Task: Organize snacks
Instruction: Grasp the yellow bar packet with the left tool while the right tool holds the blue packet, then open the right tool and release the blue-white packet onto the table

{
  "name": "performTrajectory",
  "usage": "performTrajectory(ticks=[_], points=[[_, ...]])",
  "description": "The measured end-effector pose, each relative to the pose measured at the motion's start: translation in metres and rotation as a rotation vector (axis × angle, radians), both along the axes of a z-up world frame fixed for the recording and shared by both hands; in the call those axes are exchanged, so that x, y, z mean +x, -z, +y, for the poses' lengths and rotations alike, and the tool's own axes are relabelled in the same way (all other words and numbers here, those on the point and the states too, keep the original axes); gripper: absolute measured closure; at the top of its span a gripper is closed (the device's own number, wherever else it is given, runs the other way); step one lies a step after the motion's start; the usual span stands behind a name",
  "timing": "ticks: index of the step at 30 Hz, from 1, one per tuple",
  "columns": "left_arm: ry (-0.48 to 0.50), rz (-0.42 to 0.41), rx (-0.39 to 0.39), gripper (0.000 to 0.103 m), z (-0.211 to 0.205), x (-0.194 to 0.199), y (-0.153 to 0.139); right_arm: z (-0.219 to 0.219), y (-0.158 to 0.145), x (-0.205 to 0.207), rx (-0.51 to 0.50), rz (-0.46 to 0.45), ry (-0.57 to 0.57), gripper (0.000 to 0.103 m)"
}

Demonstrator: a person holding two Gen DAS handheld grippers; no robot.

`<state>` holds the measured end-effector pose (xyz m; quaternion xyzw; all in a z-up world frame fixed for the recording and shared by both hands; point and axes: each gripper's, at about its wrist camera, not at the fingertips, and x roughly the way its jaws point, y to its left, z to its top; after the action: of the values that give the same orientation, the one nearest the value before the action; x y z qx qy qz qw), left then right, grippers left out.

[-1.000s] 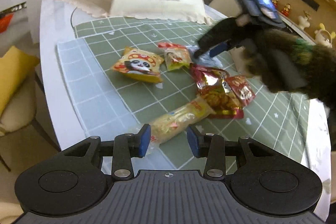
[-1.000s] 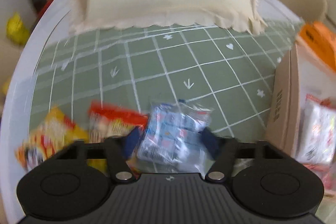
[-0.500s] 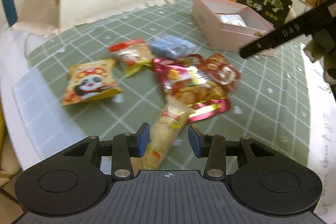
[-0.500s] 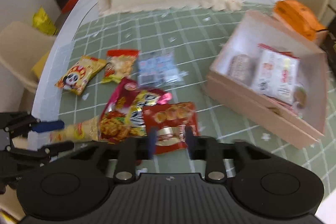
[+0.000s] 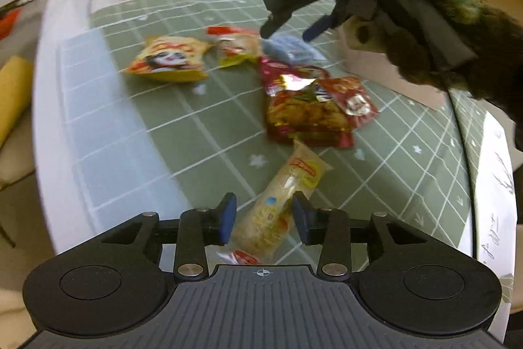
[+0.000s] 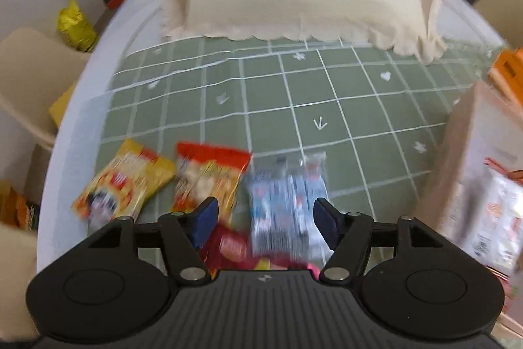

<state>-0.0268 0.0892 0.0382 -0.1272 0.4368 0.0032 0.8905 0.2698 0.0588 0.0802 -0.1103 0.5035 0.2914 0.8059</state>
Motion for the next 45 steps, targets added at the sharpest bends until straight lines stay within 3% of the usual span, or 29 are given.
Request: performTrajectory(ticks=[4, 8, 12, 18, 21, 24, 25, 27, 32, 38, 41, 42, 43, 45], points=[[0.015, 0.005, -0.049, 0.064, 0.004, -0.007, 0.004, 0.012, 0.017, 0.014, -0.031, 0.003, 0.042, 0.027], [0.051, 0.012, -0.047, 0.064, -0.002, -0.003, 0.007, 0.015, 0.024, -0.010, -0.112, -0.009, -0.036, 0.027], [0.093, 0.022, -0.045, 0.064, -0.010, 0.009, 0.009, -0.003, 0.017, -0.042, -0.135, -0.069, -0.079, 0.046], [0.163, 0.044, -0.028, 0.069, -0.022, 0.027, 0.011, -0.073, -0.031, -0.087, 0.017, -0.055, -0.040, 0.047], [0.168, 0.074, -0.141, 0.069, -0.022, 0.035, 0.014, -0.111, -0.041, -0.115, 0.027, -0.071, -0.016, 0.047], [0.152, 0.122, -0.299, 0.071, -0.019, 0.046, 0.021, -0.151, -0.032, -0.141, 0.003, -0.076, 0.039, 0.047], [0.150, 0.125, -0.315, 0.071, -0.020, 0.047, 0.022, -0.163, -0.027, -0.149, -0.012, -0.075, 0.068, 0.047], [0.166, 0.114, -0.270, 0.072, -0.030, 0.048, 0.020, -0.181, -0.018, -0.162, -0.026, -0.065, 0.127, 0.047], [0.279, 0.073, -0.031, 0.071, -0.073, 0.047, 0.012, -0.217, -0.003, -0.192, -0.004, -0.024, 0.204, 0.047], [0.320, 0.031, 0.073, 0.067, -0.093, 0.056, 0.013, -0.224, 0.014, -0.204, -0.009, -0.005, 0.229, 0.046], [0.263, 0.037, 0.142, 0.069, -0.087, 0.057, 0.012, -0.215, -0.002, -0.205, 0.008, -0.105, 0.172, 0.041], [0.234, 0.040, 0.171, 0.070, -0.084, 0.057, 0.011, -0.208, -0.006, -0.202, 0.006, -0.141, 0.138, 0.034], [0.212, 0.047, 0.176, 0.070, -0.080, 0.056, 0.010, -0.199, -0.011, -0.199, 0.002, -0.179, 0.096, 0.029], [0.173, 0.064, 0.132, 0.070, -0.067, 0.051, 0.010, -0.177, -0.013, -0.189, -0.003, -0.236, -0.008, 0.029]])
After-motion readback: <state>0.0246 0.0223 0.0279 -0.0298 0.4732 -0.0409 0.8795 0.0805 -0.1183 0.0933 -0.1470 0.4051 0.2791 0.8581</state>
